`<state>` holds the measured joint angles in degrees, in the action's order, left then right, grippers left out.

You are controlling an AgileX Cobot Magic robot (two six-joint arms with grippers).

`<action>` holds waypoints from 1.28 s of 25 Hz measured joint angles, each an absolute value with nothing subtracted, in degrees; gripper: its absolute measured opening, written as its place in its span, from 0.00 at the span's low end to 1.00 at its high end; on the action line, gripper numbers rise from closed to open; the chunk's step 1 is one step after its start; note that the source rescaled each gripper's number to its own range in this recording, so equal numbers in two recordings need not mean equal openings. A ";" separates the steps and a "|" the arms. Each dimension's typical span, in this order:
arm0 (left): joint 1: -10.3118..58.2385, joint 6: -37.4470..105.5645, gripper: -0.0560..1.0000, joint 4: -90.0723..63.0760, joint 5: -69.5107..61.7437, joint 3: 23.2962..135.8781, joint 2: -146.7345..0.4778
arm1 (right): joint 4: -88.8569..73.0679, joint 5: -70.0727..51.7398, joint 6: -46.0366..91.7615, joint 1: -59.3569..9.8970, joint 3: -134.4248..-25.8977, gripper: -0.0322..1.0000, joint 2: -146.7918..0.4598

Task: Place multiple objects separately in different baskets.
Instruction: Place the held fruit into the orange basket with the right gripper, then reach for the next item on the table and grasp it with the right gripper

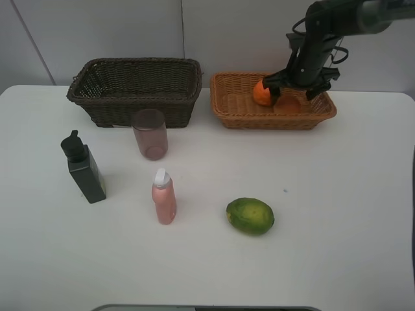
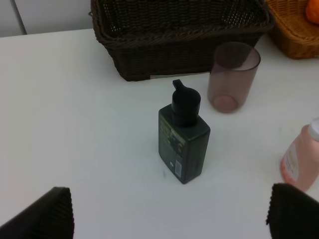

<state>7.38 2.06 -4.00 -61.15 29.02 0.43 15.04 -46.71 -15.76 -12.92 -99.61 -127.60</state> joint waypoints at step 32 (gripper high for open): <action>7.38 2.06 1.00 -4.00 -61.15 29.02 0.43 | 4.46 -58.50 19.79 -31.42 -69.90 1.00 -96.09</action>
<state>7.38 2.06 -4.00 -61.15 29.02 0.43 4.46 -58.50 19.79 -31.42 -69.90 -96.09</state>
